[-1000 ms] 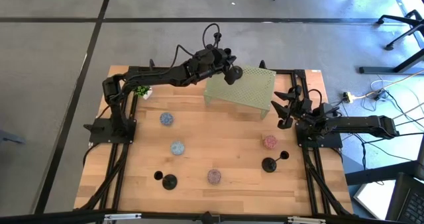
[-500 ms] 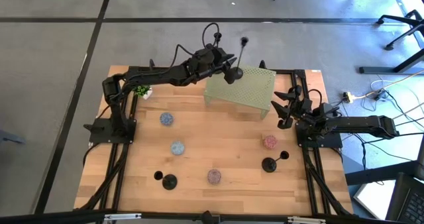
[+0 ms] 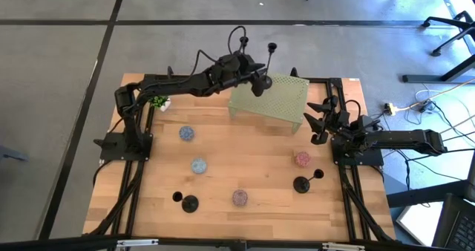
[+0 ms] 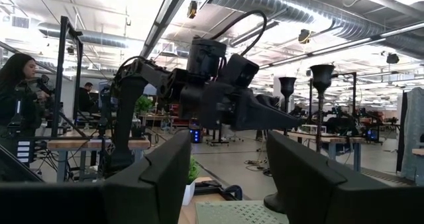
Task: Pick & Place candle stick holders
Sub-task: Put the black candle holder on the shelf
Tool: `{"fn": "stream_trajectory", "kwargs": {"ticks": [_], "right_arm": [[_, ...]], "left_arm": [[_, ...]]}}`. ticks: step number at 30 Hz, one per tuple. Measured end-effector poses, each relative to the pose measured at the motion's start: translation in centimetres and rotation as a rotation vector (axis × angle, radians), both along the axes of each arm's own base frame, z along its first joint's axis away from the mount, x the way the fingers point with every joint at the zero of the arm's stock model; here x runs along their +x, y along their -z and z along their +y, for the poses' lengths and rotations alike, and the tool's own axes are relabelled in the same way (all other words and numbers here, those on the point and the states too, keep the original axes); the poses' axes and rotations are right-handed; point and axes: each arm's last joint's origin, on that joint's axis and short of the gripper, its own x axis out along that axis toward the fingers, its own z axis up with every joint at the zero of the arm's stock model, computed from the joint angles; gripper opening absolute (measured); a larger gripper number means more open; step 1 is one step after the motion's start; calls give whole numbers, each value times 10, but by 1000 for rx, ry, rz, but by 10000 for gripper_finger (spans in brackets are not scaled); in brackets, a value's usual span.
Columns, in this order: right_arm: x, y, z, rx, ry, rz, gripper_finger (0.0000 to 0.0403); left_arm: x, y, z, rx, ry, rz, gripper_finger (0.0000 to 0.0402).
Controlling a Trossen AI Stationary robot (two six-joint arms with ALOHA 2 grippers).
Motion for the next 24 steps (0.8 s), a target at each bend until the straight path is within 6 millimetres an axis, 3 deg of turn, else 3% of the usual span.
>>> {"fn": "stream_trajectory", "kwargs": {"ticks": [11, 19, 24], "right_arm": [[0, 0, 0, 11, -20, -9, 203], [2, -2, 9, -103, -283, 15, 203], [7, -8, 13, -117, -436, 186, 203]], "left_arm": [[0, -11, -34, 10, 123, 49, 88], [-28, -44, -75, 62, 219, 158, 88], [-53, -68, -103, 59, 280, 187, 88]]}}
